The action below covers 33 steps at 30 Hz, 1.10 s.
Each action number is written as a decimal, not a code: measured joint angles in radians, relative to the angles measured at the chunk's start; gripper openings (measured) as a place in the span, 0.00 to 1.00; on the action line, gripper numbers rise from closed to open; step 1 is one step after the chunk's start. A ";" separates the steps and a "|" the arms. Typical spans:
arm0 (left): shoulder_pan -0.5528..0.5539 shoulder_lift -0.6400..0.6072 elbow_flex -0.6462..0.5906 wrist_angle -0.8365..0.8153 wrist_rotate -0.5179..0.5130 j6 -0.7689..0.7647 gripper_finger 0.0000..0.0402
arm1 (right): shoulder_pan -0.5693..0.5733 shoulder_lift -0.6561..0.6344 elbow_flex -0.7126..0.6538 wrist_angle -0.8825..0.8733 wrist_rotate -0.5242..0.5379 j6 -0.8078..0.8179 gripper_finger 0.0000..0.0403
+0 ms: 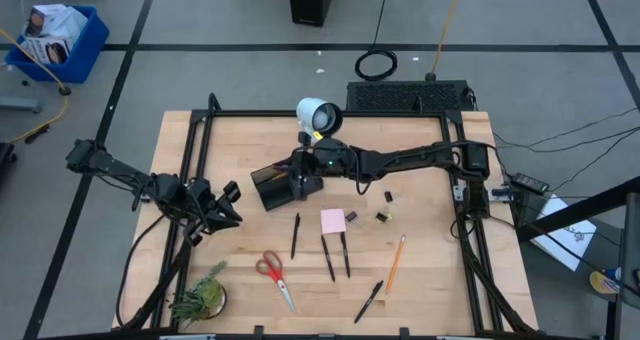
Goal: Pick and place office supplies into organizer
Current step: Put the orange pencil into the black desk organizer, then put the black binder clip into the black desk organizer
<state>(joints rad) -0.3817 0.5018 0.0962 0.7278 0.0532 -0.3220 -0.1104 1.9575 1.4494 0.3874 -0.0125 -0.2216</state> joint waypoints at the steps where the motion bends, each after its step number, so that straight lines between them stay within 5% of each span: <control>1: 0.000 0.000 0.000 -0.003 0.000 -0.001 0.16 | -0.002 0.000 0.000 0.000 0.002 0.000 0.10; 12: 0.000 0.002 0.000 -0.060 -0.002 0.032 0.16 | 0.013 -0.021 -0.001 -0.006 -0.043 -0.030 0.22; 23: 0.000 0.045 0.001 -0.178 -0.140 0.042 0.16 | 0.212 -0.055 -0.007 -0.349 -0.043 0.034 0.22; 29: 0.000 0.096 0.001 -0.143 -0.159 0.097 0.16 | 0.340 -0.052 -0.120 -0.306 0.172 0.098 0.22; 33: 0.000 0.092 0.001 -0.114 -0.159 0.094 0.16 | 0.392 -0.052 -0.206 -0.137 0.171 0.184 0.22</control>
<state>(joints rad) -0.3820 0.5937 0.0973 0.6143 -0.1062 -0.2280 0.2819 1.9056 1.2430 0.2499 0.1587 -0.0376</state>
